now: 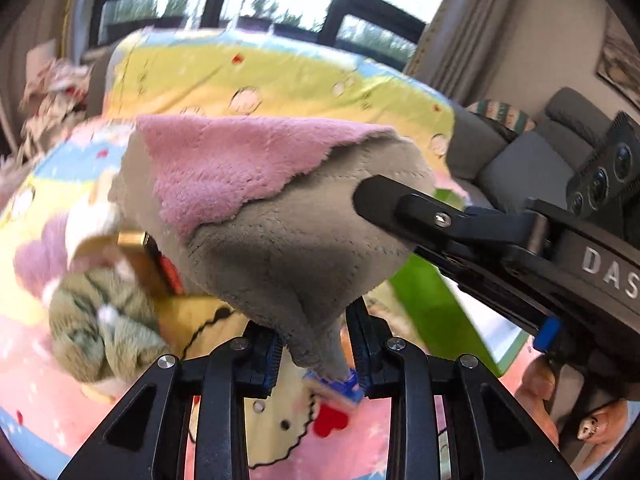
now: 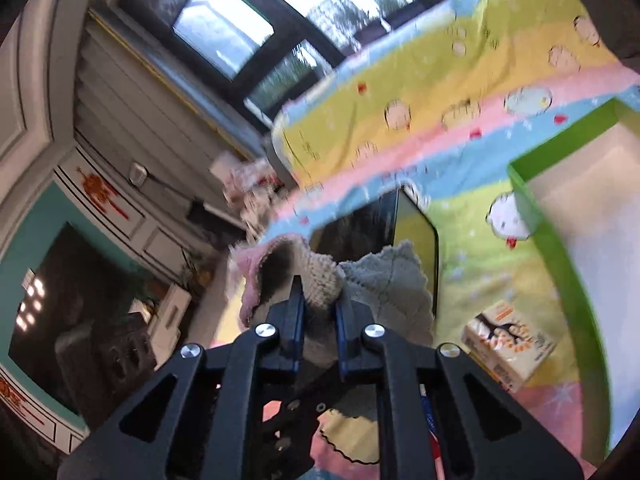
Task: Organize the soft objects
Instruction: 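Grasp the grey-and-pink knitted cloth with the right gripper and lift it, then carry the cloth over the green box and open the right gripper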
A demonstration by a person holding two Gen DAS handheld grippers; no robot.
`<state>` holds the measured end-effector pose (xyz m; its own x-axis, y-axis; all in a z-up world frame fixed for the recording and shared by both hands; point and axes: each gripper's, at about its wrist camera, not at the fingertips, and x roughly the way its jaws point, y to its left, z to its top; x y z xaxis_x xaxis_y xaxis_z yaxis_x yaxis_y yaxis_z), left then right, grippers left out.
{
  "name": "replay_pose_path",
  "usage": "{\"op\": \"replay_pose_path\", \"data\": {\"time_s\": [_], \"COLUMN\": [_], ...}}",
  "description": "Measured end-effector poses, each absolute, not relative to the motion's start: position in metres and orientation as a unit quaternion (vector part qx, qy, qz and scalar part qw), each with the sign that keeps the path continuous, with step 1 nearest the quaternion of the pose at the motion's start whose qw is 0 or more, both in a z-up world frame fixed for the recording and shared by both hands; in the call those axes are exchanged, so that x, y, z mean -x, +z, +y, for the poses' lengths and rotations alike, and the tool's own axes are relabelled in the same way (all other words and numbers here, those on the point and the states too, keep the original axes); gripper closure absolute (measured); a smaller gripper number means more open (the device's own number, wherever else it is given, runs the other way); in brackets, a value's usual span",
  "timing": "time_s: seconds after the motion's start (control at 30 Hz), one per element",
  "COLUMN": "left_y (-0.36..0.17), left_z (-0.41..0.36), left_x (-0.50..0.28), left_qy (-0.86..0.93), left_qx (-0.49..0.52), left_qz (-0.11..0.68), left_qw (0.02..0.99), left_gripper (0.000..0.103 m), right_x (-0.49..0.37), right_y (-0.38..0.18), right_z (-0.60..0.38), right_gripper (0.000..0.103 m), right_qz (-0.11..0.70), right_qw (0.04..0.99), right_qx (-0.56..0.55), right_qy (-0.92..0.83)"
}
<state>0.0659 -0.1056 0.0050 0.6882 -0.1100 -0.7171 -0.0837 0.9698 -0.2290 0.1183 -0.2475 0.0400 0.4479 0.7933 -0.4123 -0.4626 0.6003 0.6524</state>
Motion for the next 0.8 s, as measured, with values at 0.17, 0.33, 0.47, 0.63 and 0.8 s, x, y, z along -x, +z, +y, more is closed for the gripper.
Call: {"op": "replay_pose_path", "data": {"time_s": [0.17,0.33,0.47,0.63,0.8], "left_y": [0.026,0.038,0.043,0.046,0.046], "left_z": [-0.135,-0.167,-0.194,-0.23,-0.257], "left_x": [-0.073,-0.085,-0.1,-0.104,-0.116], "left_qy": [-0.047,-0.085,-0.122,-0.164,-0.205], "left_qx": [0.105,0.083,0.079,0.067,0.054], "left_qz": [0.367,0.35,0.346,0.342,0.351], "left_qw": [0.923,0.929,0.927,0.923,0.912], "left_gripper": [0.073,0.073,0.073,0.073,0.073], "right_x": [-0.102,-0.09,-0.089,-0.084,-0.085], "right_y": [0.064,0.076,0.076,0.071,0.061], "right_z": [-0.288,-0.323,-0.35,-0.382,-0.408], "right_gripper": [0.091,0.091,0.091,0.091,0.091], "right_qz": [0.302,0.258,0.236,0.221,0.219], "right_qw": [0.844,0.867,0.877,0.887,0.894], "right_qx": [-0.261,-0.281,-0.304,-0.325,-0.341], "right_qy": [0.357,0.32,0.288,0.242,0.189]}}
